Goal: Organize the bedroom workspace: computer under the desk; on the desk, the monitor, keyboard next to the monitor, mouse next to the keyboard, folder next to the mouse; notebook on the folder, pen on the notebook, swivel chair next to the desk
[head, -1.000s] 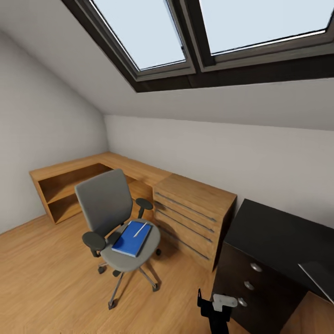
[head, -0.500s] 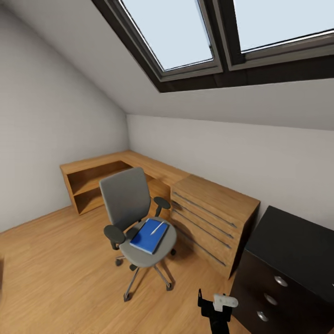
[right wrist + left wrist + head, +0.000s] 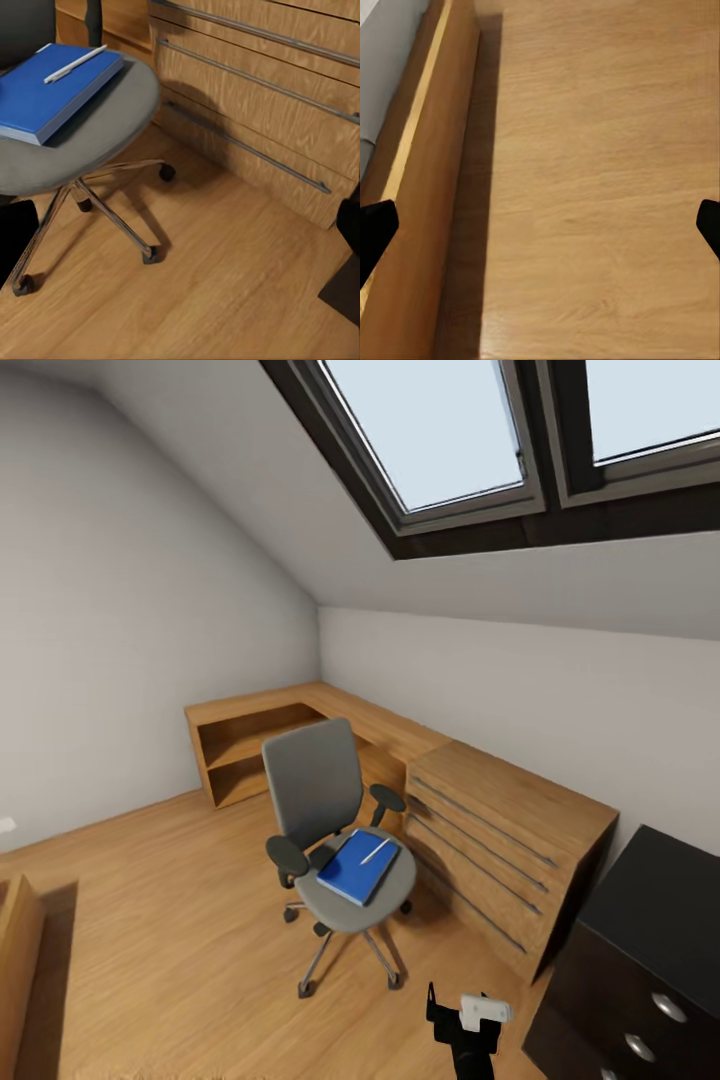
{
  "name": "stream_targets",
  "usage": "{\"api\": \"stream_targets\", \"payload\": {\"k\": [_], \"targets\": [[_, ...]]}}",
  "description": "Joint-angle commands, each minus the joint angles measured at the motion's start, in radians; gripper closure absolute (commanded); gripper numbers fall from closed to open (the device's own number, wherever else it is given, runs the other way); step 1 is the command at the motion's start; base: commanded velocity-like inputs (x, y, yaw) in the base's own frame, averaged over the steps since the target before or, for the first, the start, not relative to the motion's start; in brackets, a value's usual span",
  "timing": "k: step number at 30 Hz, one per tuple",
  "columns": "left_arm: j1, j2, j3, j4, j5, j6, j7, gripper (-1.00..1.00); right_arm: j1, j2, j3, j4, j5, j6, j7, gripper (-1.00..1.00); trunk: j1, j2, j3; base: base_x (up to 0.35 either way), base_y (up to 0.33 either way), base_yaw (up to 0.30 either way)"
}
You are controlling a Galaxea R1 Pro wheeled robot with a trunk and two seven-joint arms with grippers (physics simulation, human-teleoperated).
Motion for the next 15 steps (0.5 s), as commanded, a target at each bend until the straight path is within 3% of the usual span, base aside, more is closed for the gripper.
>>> {"api": "stream_targets", "payload": {"k": [1, 15], "targets": [[0.001, 0.001, -0.002, 0.001, 0.014, -0.010, 0.004, -1.00, -0.001, 0.000, -0.006, 0.002, 0.011, -0.003, -0.006, -1.00, 0.000, -0.001, -0.001, 0.000, 0.000, 0.279], [0.001, -0.015, 0.001, 0.008, 0.029, -0.010, 0.002, -1.00, -0.001, 0.000, -0.006, 0.002, 0.011, -0.003, -0.006, -1.00, 0.000, -0.001, -0.001, 0.000, 0.000, 0.279]]}}
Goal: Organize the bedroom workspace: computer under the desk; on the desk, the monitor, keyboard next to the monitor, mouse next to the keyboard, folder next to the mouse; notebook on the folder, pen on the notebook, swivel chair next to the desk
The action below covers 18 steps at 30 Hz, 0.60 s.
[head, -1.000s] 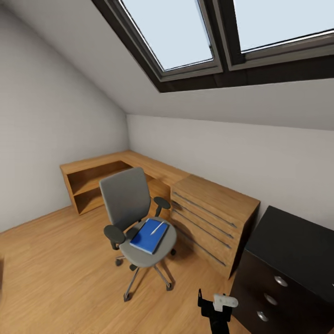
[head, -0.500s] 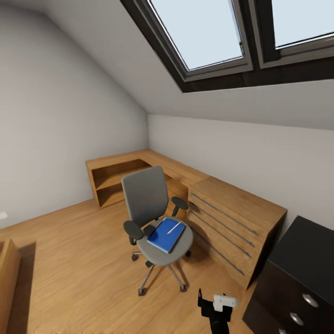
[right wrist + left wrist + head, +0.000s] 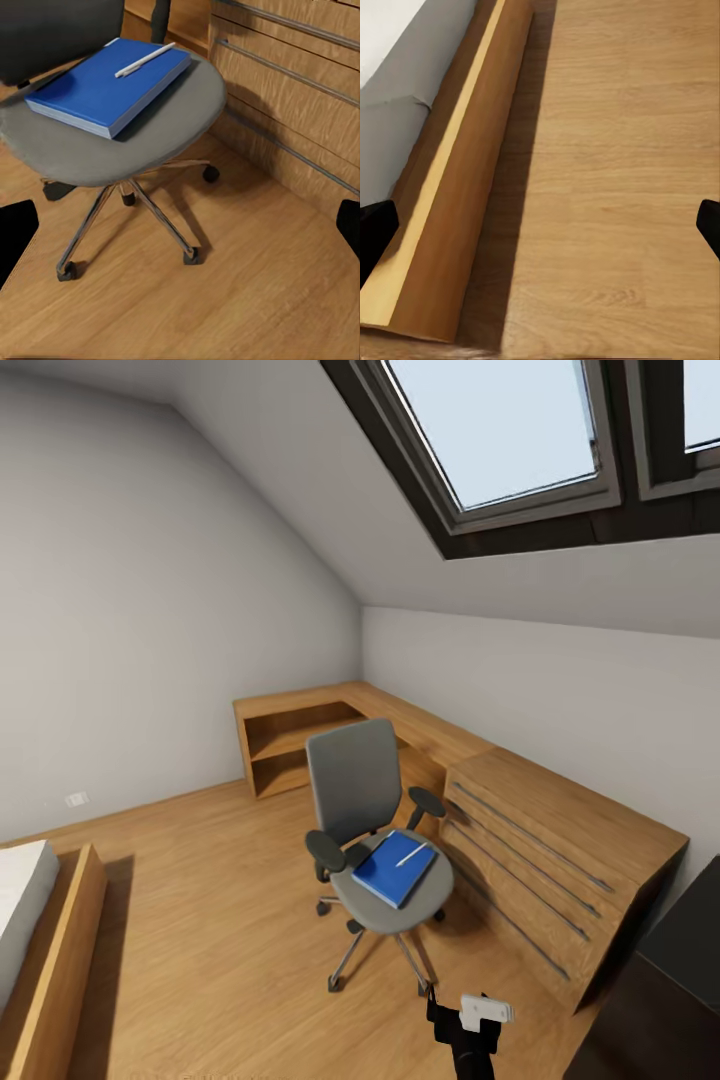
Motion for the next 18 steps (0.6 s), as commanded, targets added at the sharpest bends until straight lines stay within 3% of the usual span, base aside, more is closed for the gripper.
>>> {"api": "stream_targets", "payload": {"k": [1, 4, 9, 13, 18], "targets": [[0.001, -0.001, -0.006, -0.002, 0.005, -0.001, 0.005, -1.00, -0.001, 0.000, -0.006, 0.002, 0.011, -0.003, -0.006, -1.00, 0.000, -0.001, -0.001, 0.000, 0.000, 0.279], [0.001, -0.001, -0.005, -0.001, 0.005, 0.036, 0.006, -1.00, -0.001, -0.001, -0.006, 0.002, 0.010, -0.003, -0.006, -1.00, 0.000, -0.001, -0.001, 0.000, 0.000, 0.261], [0.001, -0.002, -0.006, -0.001, 0.005, 0.253, 0.006, -1.00, -0.001, -0.003, -0.006, 0.001, 0.009, -0.004, -0.005, -1.00, 0.000, -0.001, -0.001, 0.000, 0.000, 0.075], [-0.001, -0.025, -0.005, 0.001, 0.012, 0.256, 0.014, -1.00, 0.014, 0.005, -0.004, 0.001, 0.009, 0.015, -0.010, -1.00, 0.000, -0.001, -0.001, 0.000, 0.000, 0.000], [-0.001, -0.029, -0.004, 0.002, 0.013, 0.256, 0.014, -1.00, 0.014, 0.004, -0.004, 0.002, 0.009, 0.016, -0.010, -1.00, 0.000, -0.001, -0.001, 0.000, 0.000, 0.000]]}}
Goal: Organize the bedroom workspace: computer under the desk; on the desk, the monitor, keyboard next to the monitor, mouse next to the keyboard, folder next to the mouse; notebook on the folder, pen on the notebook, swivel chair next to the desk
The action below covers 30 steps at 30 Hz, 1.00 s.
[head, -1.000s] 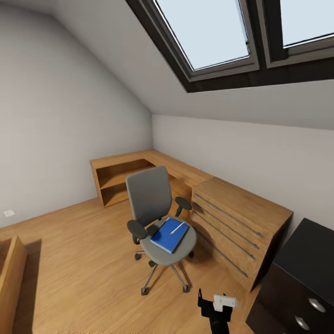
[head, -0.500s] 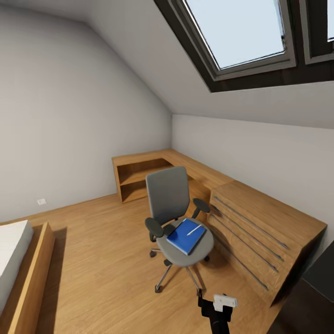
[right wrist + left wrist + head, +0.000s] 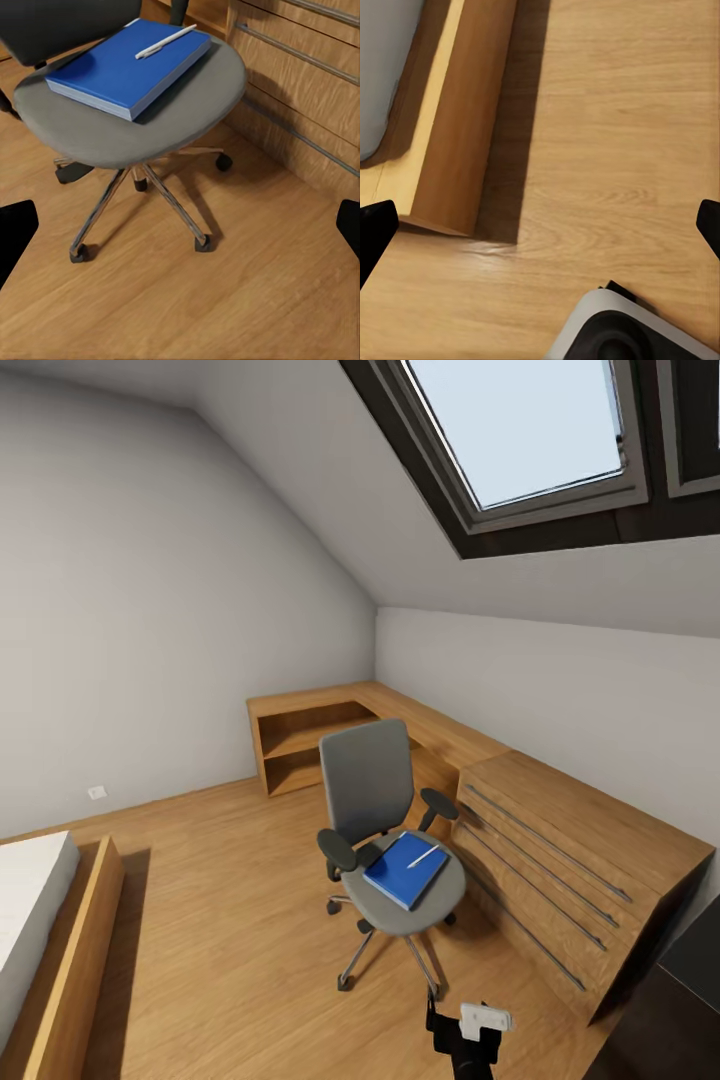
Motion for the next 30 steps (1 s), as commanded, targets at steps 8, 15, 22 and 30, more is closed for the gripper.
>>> {"api": "stream_targets", "payload": {"k": [8, 15, 22, 30], "targets": [[0.001, -0.001, -0.006, -0.002, 0.003, -0.001, 0.005, -1.00, 0.044, -0.025, -0.005, 0.002, 0.010, -0.002, 0.003, -1.00, 0.000, -0.001, -0.001, 0.000, 0.000, 0.000], [0.001, 0.000, -0.006, -0.002, 0.003, -0.001, 0.005, -1.00, 0.062, -0.032, -0.004, 0.002, 0.011, -0.003, 0.004, -1.00, 0.000, -0.001, -0.001, 0.000, 0.000, 0.000], [0.001, 0.002, -0.006, -0.001, 0.002, 0.001, 0.003, -1.00, 0.065, -0.031, -0.004, 0.002, 0.013, -0.005, 0.004, -1.00, 0.000, -0.001, -0.001, 0.000, 0.000, 0.000], [0.001, 0.019, -0.008, -0.001, 0.000, 0.001, 0.002, -1.00, 0.066, -0.030, -0.004, 0.002, 0.013, -0.007, 0.004, -1.00, 0.000, -0.001, -0.001, 0.127, 0.000, 0.000]]}}
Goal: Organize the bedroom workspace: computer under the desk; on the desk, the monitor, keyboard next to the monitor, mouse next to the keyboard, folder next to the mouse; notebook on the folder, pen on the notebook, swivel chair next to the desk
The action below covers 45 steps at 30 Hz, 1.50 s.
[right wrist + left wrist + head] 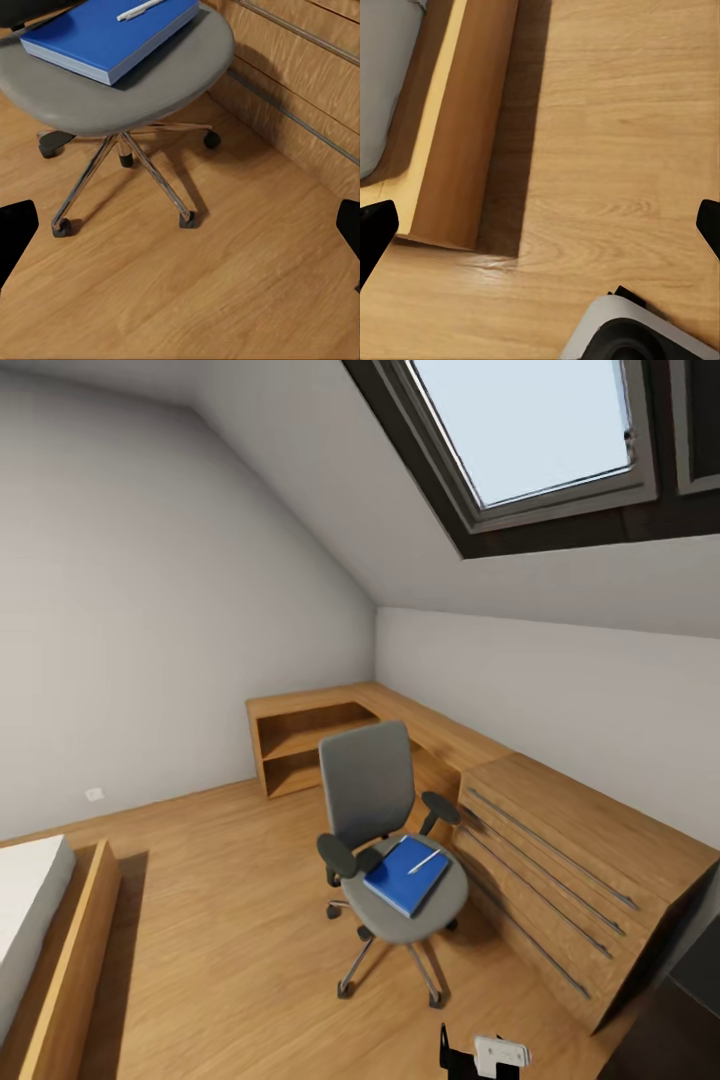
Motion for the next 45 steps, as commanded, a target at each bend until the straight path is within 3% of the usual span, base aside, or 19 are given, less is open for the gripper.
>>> {"api": "stream_targets", "payload": {"k": [1, 15, 19, 22, 25, 28, 30, 31, 32, 33, 34, 36, 37, 40, 43, 45], "targets": [[0.001, 0.002, -0.007, -0.003, 0.004, 0.000, 0.006, -1.00, -0.001, 0.001, -0.006, 0.002, 0.011, -0.004, -0.005, -1.00, 0.001, -0.001, -0.001, 0.305, 0.000, 0.000], [0.001, 0.003, -0.009, -0.002, 0.004, 0.005, 0.006, -1.00, -0.001, -0.005, -0.009, 0.000, 0.006, -0.010, -0.012, -1.00, 0.001, -0.001, -0.001, 0.296, 0.000, 0.000], [0.001, 0.007, -0.007, -0.011, 0.002, 0.089, 0.007, -1.00, -0.002, -0.004, -0.004, -0.002, 0.011, -0.008, -0.008, -1.00, 0.001, -0.001, -0.001, 0.094, -0.006, 0.000], [0.001, 0.018, -0.006, -0.077, 0.000, 0.131, 0.008, -1.00, -0.002, -0.003, -0.005, -0.008, 0.010, -0.002, -0.008, -1.00, 0.001, -0.001, -0.001, 0.024, -0.002, 0.000], [0.000, 0.032, -0.006, -0.221, -0.001, 0.183, 0.011, -1.00, -0.006, 0.000, -0.008, -0.065, 0.004, 0.016, -0.011, -1.00, 0.001, -0.001, -0.001, 0.009, -0.001, 0.000], [-0.016, 0.043, -0.006, -0.417, -0.001, 0.340, 0.014, -1.00, -0.014, 0.002, -0.011, -0.180, -0.022, 0.109, -0.012, -1.00, 0.001, -0.001, -0.001, 0.003, 0.000, 0.000], [-0.052, 0.059, -0.005, -0.580, 0.002, 0.551, 0.017, -1.00, -0.041, 0.003, -0.012, -0.286, -0.074, 0.276, -0.008, -1.00, 0.001, -0.001, -0.001, 0.001, 0.000, 0.000], [-0.065, 0.064, -0.005, -0.619, 0.003, 0.614, 0.017, -1.00, -0.054, 0.003, -0.012, -0.310, -0.090, 0.326, -0.008, -1.00, 0.001, -0.001, -0.001, 0.000, 0.000, 0.000], [-0.095, 0.071, -0.004, -0.691, 0.006, 0.738, 0.018, -1.00, -0.083, 0.004, -0.012, -0.348, -0.122, 0.430, -0.007, -1.00, 0.001, -0.001, -0.001, 0.000, 0.000, 0.000], [-0.162, 0.080, -0.002, -0.815, 0.026, 0.938, 0.019, -1.00, -0.167, 0.002, -0.013, -0.389, -0.178, 0.614, -0.011, -1.00, 0.001, -0.001, -0.001, 0.000, 0.000, 0.000], [-0.198, 0.081, -0.002, -0.869, 0.045, 1.006, 0.019, -1.00, -0.214, 0.000, -0.014, -0.400, -0.209, 0.691, -0.012, -1.00, 0.001, -0.001, -0.001, 0.000, 0.000, 0.000], [-0.231, 0.083, -0.002, -0.924, 0.070, 1.055, 0.018, -1.00, -0.258, -0.001, -0.015, -0.405, -0.244, 0.758, -0.013, -1.00, 0.001, -0.001, -0.001, 0.000, 0.000, 0.000], [-0.265, 0.083, -0.001, -1.004, 0.109, 1.103, 0.017, -1.00, -0.303, -0.002, -0.015, -0.405, -0.291, 0.836, -0.014, -1.00, 0.001, -0.001, -0.001, 0.000, 0.000, 0.000], [-0.289, 0.076, -0.007, -1.068, 0.151, 1.132, 0.017, -1.00, -0.335, 0.000, -0.017, -0.383, -0.333, 0.896, -0.021, -1.00, 0.001, -0.001, -0.001, 0.000, 0.000, 0.000], [-0.296, 0.064, -0.016, -1.042, 0.145, 1.126, 0.016, -1.00, -0.344, 0.002, -0.017, -0.326, -0.348, 0.900, -0.025, -1.00, 0.001, -0.001, -0.001, 0.000, 0.000, 0.000], [-0.299, 0.062, -0.019, -1.033, 0.118, 1.076, 0.015, -1.00, -0.348, 0.003, -0.017, -0.286, -0.354, 0.885, -0.026, -1.00, 0.001, -0.001, -0.001, 0.000, 0.000, 0.000]]}}
